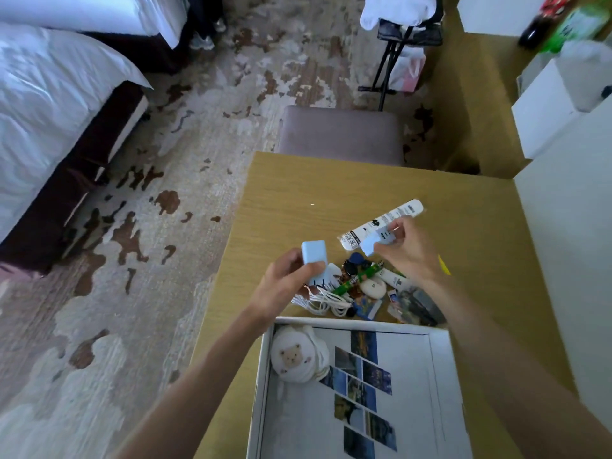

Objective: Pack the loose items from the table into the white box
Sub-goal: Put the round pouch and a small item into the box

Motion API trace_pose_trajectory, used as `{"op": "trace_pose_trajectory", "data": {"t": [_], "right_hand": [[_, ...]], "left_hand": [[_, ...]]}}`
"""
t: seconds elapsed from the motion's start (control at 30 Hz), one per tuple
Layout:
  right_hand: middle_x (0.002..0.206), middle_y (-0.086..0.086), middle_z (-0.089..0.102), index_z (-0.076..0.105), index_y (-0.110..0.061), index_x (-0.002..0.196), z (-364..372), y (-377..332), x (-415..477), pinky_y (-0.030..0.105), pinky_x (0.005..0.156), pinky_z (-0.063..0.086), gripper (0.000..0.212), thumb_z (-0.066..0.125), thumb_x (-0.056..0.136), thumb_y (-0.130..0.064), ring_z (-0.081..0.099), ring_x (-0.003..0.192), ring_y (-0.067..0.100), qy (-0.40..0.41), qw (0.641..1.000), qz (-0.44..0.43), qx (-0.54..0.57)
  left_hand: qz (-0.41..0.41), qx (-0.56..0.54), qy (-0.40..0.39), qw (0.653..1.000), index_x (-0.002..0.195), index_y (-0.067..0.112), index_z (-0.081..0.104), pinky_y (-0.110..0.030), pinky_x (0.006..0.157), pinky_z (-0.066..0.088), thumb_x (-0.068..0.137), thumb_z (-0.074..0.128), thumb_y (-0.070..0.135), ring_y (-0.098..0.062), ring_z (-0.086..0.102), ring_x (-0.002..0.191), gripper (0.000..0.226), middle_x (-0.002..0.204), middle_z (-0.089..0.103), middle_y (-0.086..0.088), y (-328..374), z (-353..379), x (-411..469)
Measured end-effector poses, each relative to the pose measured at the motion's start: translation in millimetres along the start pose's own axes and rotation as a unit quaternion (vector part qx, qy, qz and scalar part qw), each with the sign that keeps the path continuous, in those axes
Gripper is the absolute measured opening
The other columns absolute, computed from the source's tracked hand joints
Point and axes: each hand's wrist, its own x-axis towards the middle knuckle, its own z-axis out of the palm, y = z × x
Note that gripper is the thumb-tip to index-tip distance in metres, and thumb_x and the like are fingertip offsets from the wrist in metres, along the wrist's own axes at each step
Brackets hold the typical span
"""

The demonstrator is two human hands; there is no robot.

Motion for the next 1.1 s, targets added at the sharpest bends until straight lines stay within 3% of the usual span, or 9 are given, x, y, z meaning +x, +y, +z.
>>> {"op": "trace_pose_trajectory", "data": {"t": [0.13,0.27,0.43,0.6,0.7,0.77,0.87,0.97,1.1], "right_hand": [[0.092,-0.014,0.061,0.052,-0.038,0.105,-17.2,-27.0,-67.5,0.026,0.070,0.054,0.045,0.075,0.067,-0.028,0.063,0.087,0.003,-0.029,0.993,-0.032,0.113],[0.099,-0.006,0.070,0.062,-0.027,0.105,-17.0,-39.5,-128.9,0.017,0.062,0.053,0.035,0.071,0.074,-0.011,0.069,0.086,0.004,-0.025,0.970,-0.038,0.237],[0.110,-0.012,0.068,0.066,-0.033,0.109,1.5,-27.8,-185.3,0.017,0.074,0.053,0.038,0.058,0.088,-0.003,0.063,0.095,-0.001,-0.055,0.959,-0.015,0.278],[0.093,-0.022,0.064,0.061,-0.042,0.111,17.3,-12.6,-218.4,0.013,0.072,0.044,0.036,0.049,0.080,-0.029,0.059,0.090,-0.001,-0.167,0.954,0.030,0.248],[0.114,-0.004,0.059,0.059,-0.037,0.112,25.0,-2.7,-218.9,0.026,0.073,0.047,0.035,0.042,0.083,-0.034,0.060,0.097,0.014,-0.249,0.942,0.078,0.209],[0.101,0.007,0.060,0.061,-0.026,0.112,30.3,4.9,-218.3,0.025,0.065,0.047,0.028,0.039,0.094,-0.027,0.059,0.079,0.017,-0.275,0.939,0.094,0.184],[0.084,0.016,0.048,0.051,0.002,0.103,38.4,16.7,-219.0,0.031,0.056,0.038,0.029,0.032,0.099,-0.019,0.048,0.068,0.026,-0.301,0.943,0.084,0.118],[0.078,0.016,0.044,0.045,-0.009,0.092,41.2,25.9,-220.5,0.030,0.045,0.034,0.024,0.028,0.099,-0.023,0.044,0.058,0.024,-0.328,0.940,0.056,0.069],[0.079,0.012,0.045,0.042,-0.011,0.084,44.6,28.0,-222.9,0.032,0.059,0.031,0.026,0.036,0.099,-0.031,0.044,0.069,0.023,-0.370,0.928,-0.030,0.018]], "left_hand": [[0.041,0.024,-0.013,0.999,0.108,0.023,0.061,-0.029,0.059,0.054,0.077,0.071,0.039,-0.018,0.069,0.084,0.037,0.094,0.069,-0.001,-0.2,-10.5,-32.8],[0.083,0.074,-0.043,0.993,0.106,0.022,0.061,-0.032,0.055,0.056,0.074,0.075,0.036,-0.023,0.070,0.084,0.037,0.097,0.069,0.000,-1.5,-13.7,-59.4],[0.129,0.193,-0.052,0.971,0.101,0.025,0.057,-0.030,0.063,0.057,0.074,0.075,0.033,-0.009,0.066,0.084,0.033,0.095,0.068,0.010,-13.0,-7.2,-91.3],[0.183,0.406,-0.054,0.894,0.093,0.039,0.041,-0.012,0.054,0.039,0.068,0.069,0.046,0.002,0.056,0.077,0.039,0.089,0.054,0.026,-34.2,0.8,-124.1],[0.214,0.509,-0.077,0.830,0.104,0.032,0.038,-0.016,0.055,0.039,0.067,0.072,0.036,-0.010,0.058,0.080,0.050,0.100,0.055,0.013,-52.8,11.7,-133.2],[0.220,0.573,-0.093,0.784,0.118,0.023,0.041,-0.023,0.062,0.045,0.070,0.072,0.030,-0.018,0.059,0.089,0.058,0.114,0.054,0.001,-65.1,20.8,-136.4],[0.188,0.650,-0.093,0.730,0.118,0.018,0.048,-0.029,0.067,0.042,0.076,0.068,0.032,-0.021,0.059,0.096,0.049,0.118,0.051,-0.003,-79.9,32.5,-140.8],[0.129,0.718,-0.090,0.678,0.119,0.016,0.044,-0.032,0.071,0.044,0.079,0.067,0.038,-0.022,0.058,0.102,0.051,0.120,0.056,-0.004,-89.5,41.9,-140.3],[0.055,0.775,-0.120,0.619,0.128,0.012,0.038,-0.040,0.080,0.046,0.077,0.068,0.041,-0.027,0.053,0.113,0.066,0.127,0.054,-0.008,-98.1,40.3,-140.4]]}}
